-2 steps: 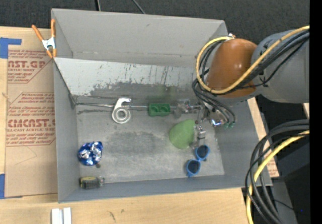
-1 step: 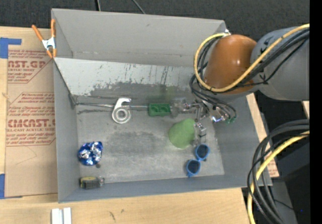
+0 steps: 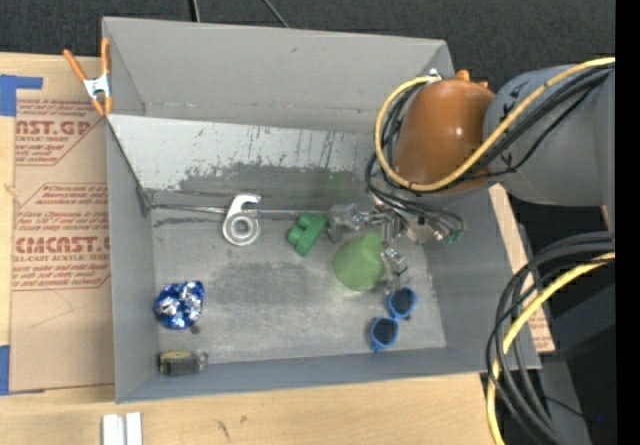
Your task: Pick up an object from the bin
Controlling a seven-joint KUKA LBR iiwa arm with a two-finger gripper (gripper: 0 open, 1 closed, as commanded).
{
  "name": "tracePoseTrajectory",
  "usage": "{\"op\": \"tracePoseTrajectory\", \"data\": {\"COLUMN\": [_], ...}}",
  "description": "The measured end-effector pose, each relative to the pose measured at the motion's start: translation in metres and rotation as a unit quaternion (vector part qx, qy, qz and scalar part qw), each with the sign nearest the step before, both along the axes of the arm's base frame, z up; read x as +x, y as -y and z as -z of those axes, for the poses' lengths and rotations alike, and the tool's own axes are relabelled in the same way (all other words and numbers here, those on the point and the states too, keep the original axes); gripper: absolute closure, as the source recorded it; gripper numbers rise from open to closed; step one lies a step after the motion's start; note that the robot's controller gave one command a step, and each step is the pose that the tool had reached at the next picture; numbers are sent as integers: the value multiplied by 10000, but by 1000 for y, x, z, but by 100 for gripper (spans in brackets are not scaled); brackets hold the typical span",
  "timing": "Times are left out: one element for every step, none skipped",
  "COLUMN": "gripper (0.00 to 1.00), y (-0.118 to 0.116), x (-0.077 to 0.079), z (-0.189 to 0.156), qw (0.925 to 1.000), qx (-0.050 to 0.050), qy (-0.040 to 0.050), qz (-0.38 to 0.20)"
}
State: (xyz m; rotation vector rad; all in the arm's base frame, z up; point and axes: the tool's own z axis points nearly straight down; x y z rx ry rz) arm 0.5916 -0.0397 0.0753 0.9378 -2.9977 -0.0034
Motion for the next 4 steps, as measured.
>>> {"op": "tracePoseTrajectory", "data": {"gripper": [0,100,100,100], "y": [-10,-7,-9,-10], "x": [-7,-8,-6,-5], "z": [-1,-2,-28,-44], "qw": [9962,9964,9964,9964], "qx": [-15,-30,-8,-9], "qy": [75,30,36,26], "qz": [-864,-849,-846,-842]}}
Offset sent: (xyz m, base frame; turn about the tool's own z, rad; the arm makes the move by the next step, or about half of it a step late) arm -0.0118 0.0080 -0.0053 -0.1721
